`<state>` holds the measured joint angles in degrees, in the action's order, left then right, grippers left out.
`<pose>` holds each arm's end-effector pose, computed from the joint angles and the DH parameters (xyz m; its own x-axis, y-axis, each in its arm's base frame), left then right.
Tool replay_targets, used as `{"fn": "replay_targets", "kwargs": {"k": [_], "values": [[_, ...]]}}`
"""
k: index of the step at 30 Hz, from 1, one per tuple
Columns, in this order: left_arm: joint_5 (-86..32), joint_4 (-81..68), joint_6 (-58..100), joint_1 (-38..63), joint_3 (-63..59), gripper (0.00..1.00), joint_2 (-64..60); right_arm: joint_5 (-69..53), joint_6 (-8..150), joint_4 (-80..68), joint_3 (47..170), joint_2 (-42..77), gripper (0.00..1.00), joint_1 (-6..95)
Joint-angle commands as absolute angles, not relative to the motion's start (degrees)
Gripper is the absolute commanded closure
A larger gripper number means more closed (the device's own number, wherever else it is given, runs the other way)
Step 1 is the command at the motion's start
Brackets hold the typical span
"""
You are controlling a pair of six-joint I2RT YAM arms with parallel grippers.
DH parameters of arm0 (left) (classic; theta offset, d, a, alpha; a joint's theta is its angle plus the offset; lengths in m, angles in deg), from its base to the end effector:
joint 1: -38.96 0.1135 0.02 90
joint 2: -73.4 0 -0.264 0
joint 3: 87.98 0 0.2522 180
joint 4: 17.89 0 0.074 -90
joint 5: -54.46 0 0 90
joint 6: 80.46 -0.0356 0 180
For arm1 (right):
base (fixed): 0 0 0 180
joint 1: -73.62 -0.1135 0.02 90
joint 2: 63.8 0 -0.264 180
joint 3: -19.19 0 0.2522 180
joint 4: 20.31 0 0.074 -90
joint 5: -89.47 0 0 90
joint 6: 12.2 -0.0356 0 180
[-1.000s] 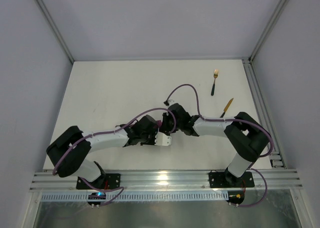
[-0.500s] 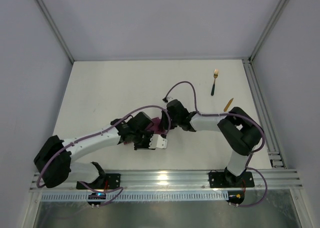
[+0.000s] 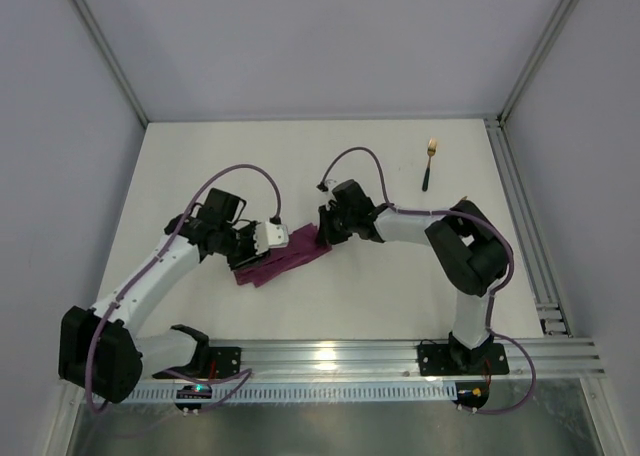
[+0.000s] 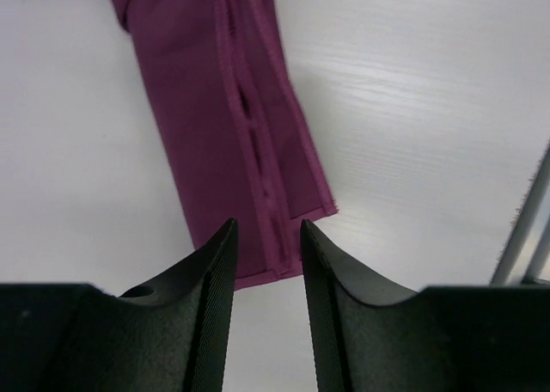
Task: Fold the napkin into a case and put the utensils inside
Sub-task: Pick up the smaller rectangle-folded napkin from the center of the board.
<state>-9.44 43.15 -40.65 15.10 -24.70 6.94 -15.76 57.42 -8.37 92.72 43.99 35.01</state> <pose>0.1880 -0.1003 0.2461 -0.1138 0.8046 -0.5828 0.9772 0.1965 0.0805 0.2943 0.2470 0.1447 -0.7878 -0.1991 -0.5828 -0.5012 0.7573 0.4188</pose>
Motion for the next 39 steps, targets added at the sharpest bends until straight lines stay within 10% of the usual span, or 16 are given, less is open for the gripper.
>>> {"fn": "replay_targets", "kwargs": {"k": [1,26,32,39], "values": [[-10.0,36.3,-43.8,19.1,-23.9,0.62,3.7,-18.8,62.4,-4.3,95.6,45.9,0.96,35.9],[-16.4,23.2,-63.1,13.6,-34.0,0.35,-5.3,-23.0,65.8,-1.2,101.2,48.0,0.96,36.5],[-17.0,19.8,-62.0,12.9,-33.9,0.42,-7.2,-24.3,66.5,-0.8,101.5,47.9,0.96,36.4],[-16.7,21.2,-59.2,12.9,-32.4,0.76,-10.0,-25.0,67.3,-0.4,101.5,47.8,0.96,36.5]]}}
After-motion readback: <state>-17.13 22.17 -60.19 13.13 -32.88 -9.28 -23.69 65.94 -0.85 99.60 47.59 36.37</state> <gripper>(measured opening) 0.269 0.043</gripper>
